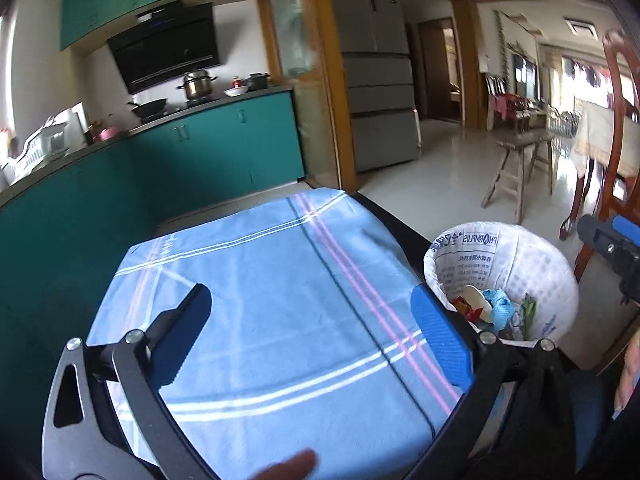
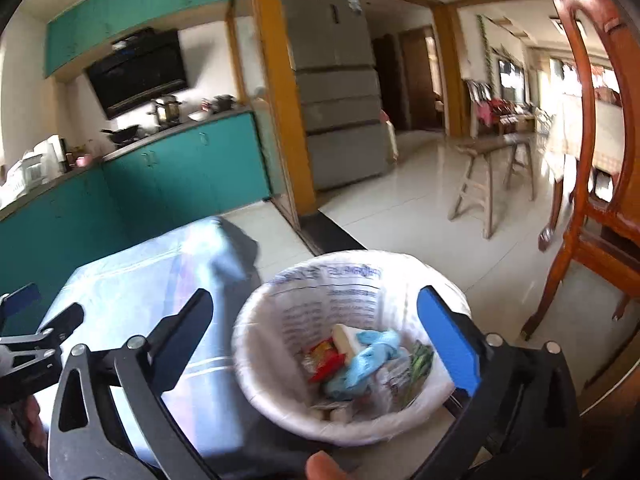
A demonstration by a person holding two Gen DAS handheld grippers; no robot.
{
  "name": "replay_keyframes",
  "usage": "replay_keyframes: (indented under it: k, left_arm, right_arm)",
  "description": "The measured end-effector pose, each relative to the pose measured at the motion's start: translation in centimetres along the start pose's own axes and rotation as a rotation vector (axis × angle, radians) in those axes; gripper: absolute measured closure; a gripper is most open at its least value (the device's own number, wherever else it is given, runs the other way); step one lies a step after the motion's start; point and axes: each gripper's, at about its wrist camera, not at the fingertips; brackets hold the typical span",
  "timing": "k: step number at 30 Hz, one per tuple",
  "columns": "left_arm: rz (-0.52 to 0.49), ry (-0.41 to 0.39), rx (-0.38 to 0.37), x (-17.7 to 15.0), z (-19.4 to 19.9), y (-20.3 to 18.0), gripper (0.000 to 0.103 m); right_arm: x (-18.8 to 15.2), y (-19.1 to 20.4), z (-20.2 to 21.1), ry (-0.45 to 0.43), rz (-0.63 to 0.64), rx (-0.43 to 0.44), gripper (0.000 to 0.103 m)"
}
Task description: Collect trash
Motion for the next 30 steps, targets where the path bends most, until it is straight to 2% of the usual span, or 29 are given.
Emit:
replay_keyframes:
  k: [6,10,13,19,30]
  left_arm:
    - [0.079,-0.04,0.016,0.8,6.6,3.0,0.003]
    - [0.056,-0.09,0.057,1.1,9.9,3.6,0.003]
    - [0.042,-0.122,0.061,1.4,12.0,3.7,0.003]
    - [0.051,-0.159,0.045,1.8,14.4,4.1,0.003]
    - [0.087,-0.15,0.049,1.4,15.0,5.4,0.003]
  right_arm:
    - [2.7,3.1,5.2,-0.091,0.035,0.046,0.003]
    - [3.2,4.5,7.2,-0.117,0.064,0.051,0.003]
    - [3.4,5.1,8.4,-0.125,0.072,0.058,0.003]
    - [3.4,6.6,10.2,-0.149,0.144,0.037,0.003]
    - [3.5,7.9,11.9,-0.177,0.184,0.038,0.003]
Point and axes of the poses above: each gripper's, at about its wrist camera, not at the fingertips, and z roughly against the way its jaws point, y to its left, x to its top, and after that the axes turned 12 degrees about -y, right-handed
